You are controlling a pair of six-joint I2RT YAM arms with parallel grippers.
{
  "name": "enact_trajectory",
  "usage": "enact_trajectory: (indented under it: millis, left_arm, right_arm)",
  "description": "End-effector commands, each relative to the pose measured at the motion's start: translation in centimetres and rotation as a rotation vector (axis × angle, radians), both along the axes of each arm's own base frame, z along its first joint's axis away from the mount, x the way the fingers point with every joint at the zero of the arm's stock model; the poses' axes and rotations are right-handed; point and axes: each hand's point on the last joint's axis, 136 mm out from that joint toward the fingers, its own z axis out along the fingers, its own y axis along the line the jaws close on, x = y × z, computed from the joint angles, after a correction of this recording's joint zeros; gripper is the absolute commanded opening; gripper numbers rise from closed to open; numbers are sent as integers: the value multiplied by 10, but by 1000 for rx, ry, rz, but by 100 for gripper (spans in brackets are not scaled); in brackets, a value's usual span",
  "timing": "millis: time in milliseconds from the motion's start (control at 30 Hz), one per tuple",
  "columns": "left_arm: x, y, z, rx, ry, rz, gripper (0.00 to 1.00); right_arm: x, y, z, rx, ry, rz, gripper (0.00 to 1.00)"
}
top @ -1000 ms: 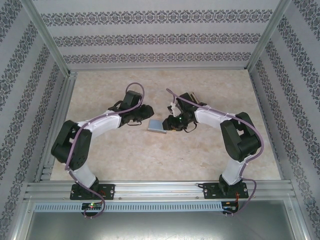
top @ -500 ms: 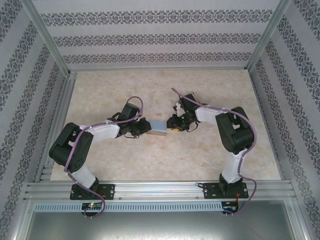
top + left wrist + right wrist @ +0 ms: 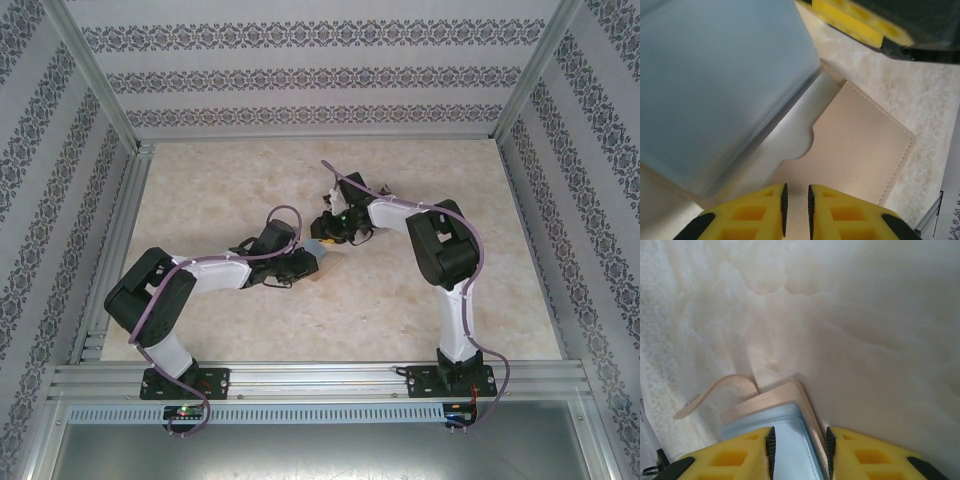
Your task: Put the credit cards into the card holder
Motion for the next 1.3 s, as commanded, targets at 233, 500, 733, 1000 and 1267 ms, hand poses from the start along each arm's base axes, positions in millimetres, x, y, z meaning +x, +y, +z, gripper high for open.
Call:
enact_trajectory:
  millis: [233, 500, 733, 1000, 1267]
  left_arm:
    - [12, -7, -5, 49, -21, 7, 25]
    - [14, -6, -20, 76, -5, 1, 25]
    - [7, -4, -36, 65, 18, 18, 25]
    - [5, 1, -34, 86, 7, 13, 25]
    - [6, 3, -30, 94, -6, 16, 25]
  right_arm:
    - [11, -42, 58, -98, -148, 2, 38]
    - [38, -145, 112, -214, -316, -223, 43]
    - [60, -218, 96, -276, -263, -390, 47]
    - [82, -222, 69, -289, -173, -354, 48]
    - [83, -207, 74, -251, -178, -308, 47]
